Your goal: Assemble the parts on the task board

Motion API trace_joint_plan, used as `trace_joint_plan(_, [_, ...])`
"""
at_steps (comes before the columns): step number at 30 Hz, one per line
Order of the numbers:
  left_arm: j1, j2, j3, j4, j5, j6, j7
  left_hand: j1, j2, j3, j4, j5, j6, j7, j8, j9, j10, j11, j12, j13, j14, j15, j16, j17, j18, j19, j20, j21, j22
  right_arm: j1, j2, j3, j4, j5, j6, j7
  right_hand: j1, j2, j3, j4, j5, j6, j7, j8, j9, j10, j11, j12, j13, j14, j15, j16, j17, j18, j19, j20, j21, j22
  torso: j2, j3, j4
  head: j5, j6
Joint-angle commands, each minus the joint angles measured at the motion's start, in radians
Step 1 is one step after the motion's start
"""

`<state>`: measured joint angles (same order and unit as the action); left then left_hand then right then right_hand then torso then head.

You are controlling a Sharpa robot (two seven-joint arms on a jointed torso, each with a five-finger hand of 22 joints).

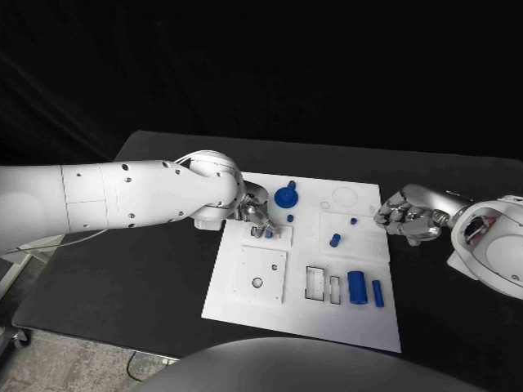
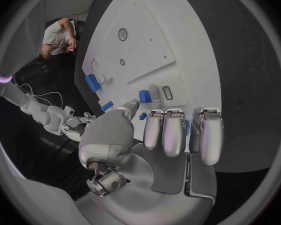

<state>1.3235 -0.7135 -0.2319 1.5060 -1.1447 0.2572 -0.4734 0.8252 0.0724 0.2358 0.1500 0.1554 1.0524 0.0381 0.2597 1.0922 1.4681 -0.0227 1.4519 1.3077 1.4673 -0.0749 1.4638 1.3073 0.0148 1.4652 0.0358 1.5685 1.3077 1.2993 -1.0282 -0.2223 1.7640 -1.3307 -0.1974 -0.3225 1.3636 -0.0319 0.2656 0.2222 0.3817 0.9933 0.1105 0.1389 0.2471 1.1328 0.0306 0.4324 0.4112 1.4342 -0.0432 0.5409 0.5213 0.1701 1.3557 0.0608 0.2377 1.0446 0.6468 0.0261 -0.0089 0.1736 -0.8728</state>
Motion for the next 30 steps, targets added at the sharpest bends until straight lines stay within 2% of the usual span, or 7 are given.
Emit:
trace_joint_plan(1, [-0.001,-0.003,0.000,0.006,-0.014,0.000,0.009,0.024,-0.007,0.000,-0.019,-0.018,-0.010,-0.001,-0.011,-0.004,0.008,-0.005,0.000,0.199,0.081,-0.005,-0.008,0.222,-0.015,0.106,-0.003,0.002,0.263,-0.001,0.000,0.000,-0.001,-0.005,0.013,-0.008,0.010,0.000,0.006,0.000,0.007,-0.004,0.000,-0.003,0.001,0.005,0.001,-0.006,-0.001,0.001,0.005,-0.004,0.001,0.010,0.005,0.004,-0.004,-0.002,0.000,-0.0001,-0.0001,0.000,0.000])
trace_joint_plan(9, [-0.001,-0.011,0.000,0.020,-0.005,0.001,0.013,0.044,-0.017,-0.018,-0.035,-0.070,-0.007,0.002,-0.026,-0.018,0.005,-0.003,-0.005,0.197,0.080,-0.003,-0.014,0.220,-0.015,0.106,-0.002,0.002,0.263,-0.002,-0.001,0.000,-0.001,-0.005,0.016,-0.010,0.009,0.000,0.006,-0.001,0.007,-0.004,0.000,-0.003,0.001,0.006,0.001,-0.006,-0.002,0.000,0.005,-0.005,0.001,0.010,0.004,0.005,-0.005,-0.002,0.000,0.0002,0.0003,0.001,0.000])
trace_joint_plan(14, [-0.001,-0.012,0.000,0.025,0.007,-0.002,0.014,0.054,-0.012,-0.021,-0.038,-0.087,-0.005,0.001,-0.031,-0.023,0.002,-0.003,-0.009,0.195,0.080,-0.003,-0.017,0.220,-0.015,0.106,-0.001,0.002,0.263,-0.004,0.000,0.000,-0.002,-0.005,0.019,-0.010,0.009,0.000,0.006,-0.001,0.007,-0.003,0.000,-0.002,0.002,0.007,0.002,-0.007,-0.003,-0.002,0.006,-0.007,0.001,0.010,0.003,0.005,-0.007,-0.003,-0.001,0.0002,0.0000,0.001,0.000])
trace_joint_plan(18, [-0.001,-0.012,0.000,0.025,0.017,-0.009,0.015,0.078,0.002,-0.014,-0.049,-0.089,-0.002,0.001,-0.037,-0.030,-0.003,-0.004,-0.016,0.191,0.079,-0.003,-0.019,0.219,-0.015,0.106,-0.001,0.002,0.263,-0.005,0.000,0.000,-0.002,-0.005,0.020,-0.009,0.008,0.000,0.007,-0.002,0.007,-0.002,0.000,-0.002,0.002,0.008,0.002,-0.007,-0.003,-0.004,0.006,-0.008,0.000,0.010,0.001,0.006,-0.008,-0.003,0.000,0.0001,-0.0007,0.001,0.000])
trace_joint_plan(20, [-0.001,-0.011,0.000,0.025,0.023,-0.013,0.016,0.104,0.012,-0.002,-0.064,-0.074,-0.002,0.000,-0.044,-0.037,-0.011,-0.004,-0.029,0.184,0.079,-0.004,-0.022,0.218,-0.015,0.106,-0.002,0.002,0.263,-0.006,0.000,0.000,-0.002,-0.005,0.020,-0.009,0.008,0.000,0.007,-0.002,0.007,-0.002,0.000,-0.002,0.003,0.008,0.002,-0.008,-0.004,-0.005,0.006,-0.009,0.000,0.010,0.001,0.006,-0.009,-0.003,0.000,0.0000,-0.0003,0.000,0.000])
trace_joint_plan(25, [-0.001,-0.008,0.000,0.023,0.036,-0.030,0.019,0.184,0.027,0.053,-0.123,-0.002,-0.002,-0.001,-0.069,-0.069,-0.027,-0.007,-0.055,0.170,0.078,-0.006,-0.026,0.218,-0.015,0.106,-0.004,0.002,0.263,-0.008,-0.001,0.000,-0.002,-0.005,0.022,-0.009,0.008,0.000,0.008,-0.002,0.007,-0.001,0.000,-0.001,0.003,0.009,0.002,-0.008,-0.005,-0.006,0.007,-0.010,0.000,0.010,0.000,0.006,-0.010,-0.004,0.000,0.0004,-0.0008,0.001,0.000])
trace_joint_plan(30, [-0.001,-0.006,0.000,0.021,0.041,-0.044,0.020,0.217,0.031,0.098,-0.154,0.026,-0.002,0.001,-0.084,-0.091,-0.034,-0.005,-0.069,0.162,0.077,-0.005,-0.033,0.216,-0.015,0.106,-0.004,0.002,0.263,-0.010,0.000,0.000,-0.003,-0.005,0.023,-0.009,0.008,0.001,0.009,-0.003,0.007,-0.001,0.000,-0.001,0.003,0.009,0.003,-0.008,-0.005,-0.008,0.007,-0.011,0.000,0.010,-0.001,0.006,-0.011,-0.004,0.000,0.0003,-0.0004,0.000,0.000])
